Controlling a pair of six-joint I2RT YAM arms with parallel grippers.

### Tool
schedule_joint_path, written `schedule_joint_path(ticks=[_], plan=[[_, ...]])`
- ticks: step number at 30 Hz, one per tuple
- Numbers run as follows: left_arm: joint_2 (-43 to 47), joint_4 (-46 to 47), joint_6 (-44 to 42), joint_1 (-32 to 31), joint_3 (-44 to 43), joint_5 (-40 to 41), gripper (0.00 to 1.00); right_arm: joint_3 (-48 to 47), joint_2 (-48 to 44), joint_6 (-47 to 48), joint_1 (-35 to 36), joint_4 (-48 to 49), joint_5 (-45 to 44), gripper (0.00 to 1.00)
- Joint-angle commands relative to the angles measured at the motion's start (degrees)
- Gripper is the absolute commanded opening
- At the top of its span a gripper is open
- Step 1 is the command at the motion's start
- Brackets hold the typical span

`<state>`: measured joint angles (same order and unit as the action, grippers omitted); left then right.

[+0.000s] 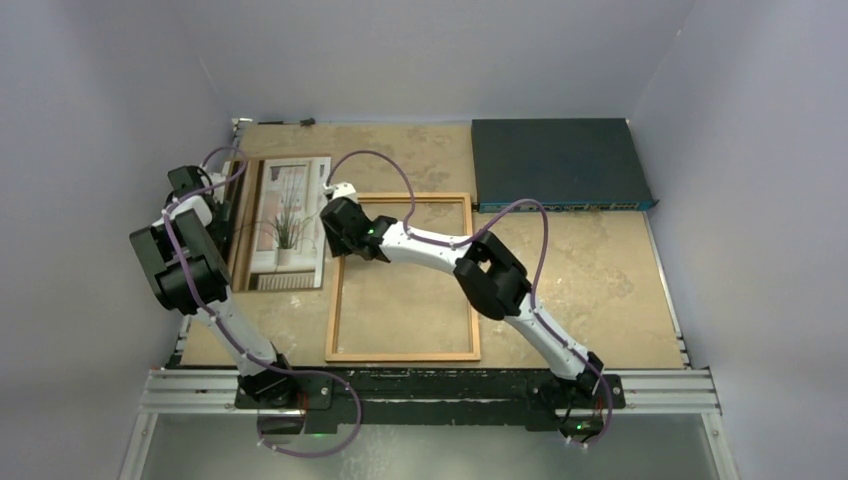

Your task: Put the photo into the frame

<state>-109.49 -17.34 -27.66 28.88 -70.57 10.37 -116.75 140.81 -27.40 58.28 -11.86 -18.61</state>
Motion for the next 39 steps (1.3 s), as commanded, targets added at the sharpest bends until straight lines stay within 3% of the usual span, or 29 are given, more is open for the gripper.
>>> schedule_joint_path(ticks=[1,10,15,20,28,34,39], plan=[[-0.2,0.7,-1.1,0.5,3.1,-3.9,0.55,3.6,-2.9,0.9,-2.0,-4.3,-4.0,0.53],[2.7,-4.7,-2.0,0.5,4.8,-12.6,0.54,-5.2,-5.4,1.5,-2.1,-6.3,-4.4,0.63],[5.3,-7.1,-2.5,0.6,3.9,-13.6,0.54,-9.6,-4.9,-1.7,-1.9,-3.0,3.4,0.72],[8.8,-8.7,-1.9,1.0,-1.2,-11.1,0.54,-19.2,2.7,-4.2,-1.9,-3.6,9.1,0.76],[7.3,-2.8,-0.6,1.1,-6.8,-0.4,0.54,-20.5,6.6,-8.5,-2.3,-0.6,13.1,0.8],[2.6,6.7,-0.1,1.1,-4.7,10.2,0.52,-20.0,8.1,-10.2,-2.3,0.4,14.4,0.82],[-0.8,11.5,-0.7,1.0,-2.4,13.5,0.5,-20.4,9.4,-11.3,-2.3,-0.7,13.4,0.82]])
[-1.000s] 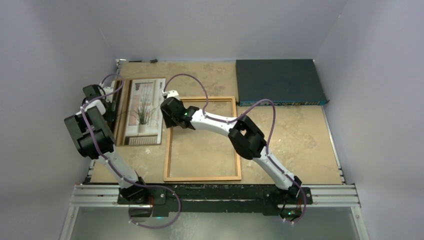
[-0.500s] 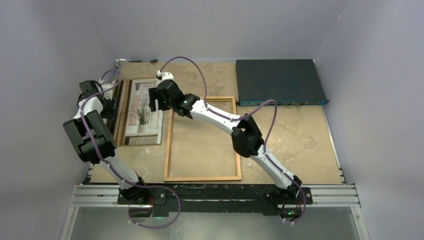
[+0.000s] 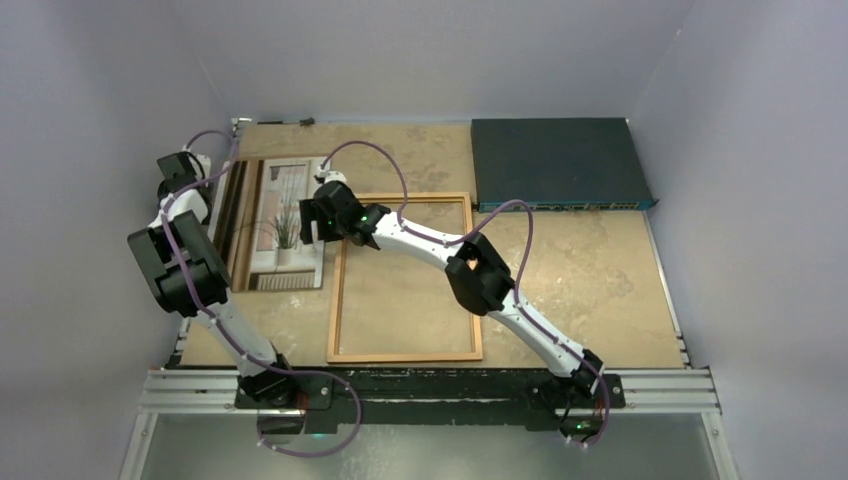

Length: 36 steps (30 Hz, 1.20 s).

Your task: Put the photo into the frame

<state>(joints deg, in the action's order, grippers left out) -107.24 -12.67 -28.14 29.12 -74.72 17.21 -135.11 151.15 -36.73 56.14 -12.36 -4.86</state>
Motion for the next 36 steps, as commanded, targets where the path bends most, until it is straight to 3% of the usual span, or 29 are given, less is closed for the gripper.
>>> schedule_joint_path(ticks=[1,8,23,36], plan=[[-3.8,7.3,-0.2,0.8,2.0,6.9,0.5,-2.3,-0.8,-2.3,-0.2,-0.8,-0.8,0.82],[-7.6,11.1,-1.0,0.0,4.6,8.6,0.48,-3.0,1.1,-3.3,-0.2,-3.6,-5.3,0.83],[-3.8,-0.1,0.8,-0.4,8.8,-8.2,0.47,-3.1,2.8,-6.1,-0.2,-3.7,-3.8,0.89],[-0.9,0.4,-2.7,-0.3,12.4,-6.9,0.46,-3.0,4.7,-8.9,0.2,-2.1,1.2,0.9]])
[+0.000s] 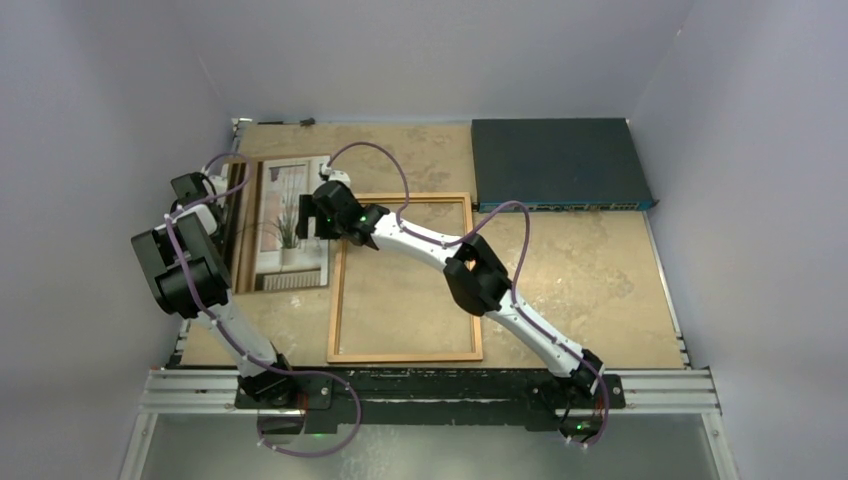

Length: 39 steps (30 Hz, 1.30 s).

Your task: Put the photo into the frame

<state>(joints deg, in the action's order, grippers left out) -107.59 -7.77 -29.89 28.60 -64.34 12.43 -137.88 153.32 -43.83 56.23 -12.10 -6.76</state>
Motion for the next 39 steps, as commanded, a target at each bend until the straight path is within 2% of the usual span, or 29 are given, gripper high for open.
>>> schedule_joint_path(ticks=[1,7,10,16,25,28,34,39], plan=[[-0.6,-4.5,-1.0,0.2,2.1,-2.1,0.46,1.1,2.0,-2.1,0.1,-1.1,4.8,0.9],[-1.7,-3.6,-1.8,0.3,2.4,-2.2,0.45,7.3,-3.1,-3.4,0.1,6.6,12.8,0.89],[-2.5,-3.2,-2.1,0.2,2.4,-2.1,0.44,13.2,-7.2,-4.8,0.0,13.9,15.6,0.89],[-2.4,-2.8,-3.3,0.3,3.4,-2.5,0.42,17.0,-10.4,-7.2,-0.4,21.2,20.6,0.89],[-2.9,-2.7,-4.6,0.3,3.8,-2.8,0.4,21.3,-12.3,-9.5,-0.7,28.4,23.0,0.88],[-3.1,-2.7,-4.7,0.3,3.7,-2.8,0.4,19.9,-12.5,-8.3,-0.9,25.5,21.0,0.87],[-3.3,-2.9,-4.7,0.2,3.5,-2.8,0.39,10.0,-10.0,-2.9,-0.3,6.4,6.4,0.87],[-3.5,-3.0,-4.8,0.3,3.3,-2.8,0.38,10.7,-8.5,-3.0,-0.2,2.6,3.8,0.88]])
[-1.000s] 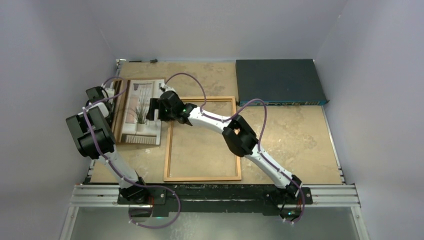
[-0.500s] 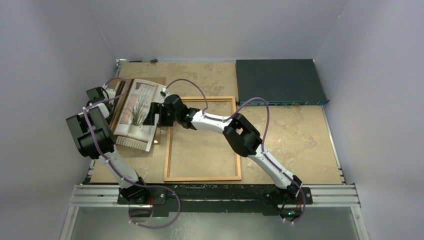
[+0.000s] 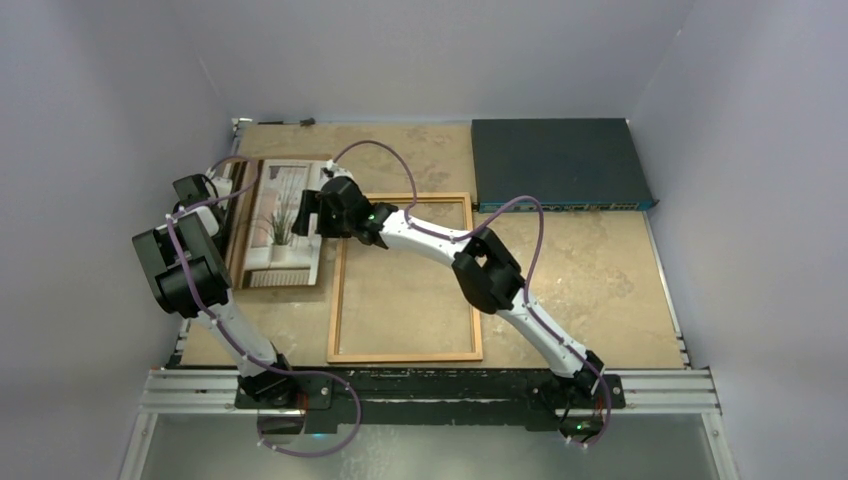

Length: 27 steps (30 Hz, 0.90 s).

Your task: Put the photo into the frame

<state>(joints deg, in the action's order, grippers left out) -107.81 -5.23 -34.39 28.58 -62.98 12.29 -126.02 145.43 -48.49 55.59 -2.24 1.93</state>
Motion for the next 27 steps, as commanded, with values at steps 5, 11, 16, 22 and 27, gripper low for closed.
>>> schedule_joint_path(ticks=[5,11,16,22,27], plan=[[-3.5,-5.9,-0.4,0.4,1.2,-2.6,0.38,-6.5,4.4,2.9,0.7,-12.5,-4.2,0.88],[-3.8,-6.2,-0.5,0.3,0.5,-2.7,0.37,-9.9,6.6,4.3,1.2,-16.8,-7.2,0.88],[-4.1,-6.8,-0.4,0.3,-0.1,-3.2,0.37,-12.4,8.7,4.7,1.6,-20.4,-9.3,0.88],[-4.5,-7.0,-0.4,0.2,-0.4,-3.6,0.36,-12.3,10.4,2.9,1.9,-19.9,-5.8,0.88],[-4.9,-6.7,-0.7,0.2,0.0,-3.9,0.34,-7.3,6.4,1.5,1.8,-12.8,1.2,0.88]])
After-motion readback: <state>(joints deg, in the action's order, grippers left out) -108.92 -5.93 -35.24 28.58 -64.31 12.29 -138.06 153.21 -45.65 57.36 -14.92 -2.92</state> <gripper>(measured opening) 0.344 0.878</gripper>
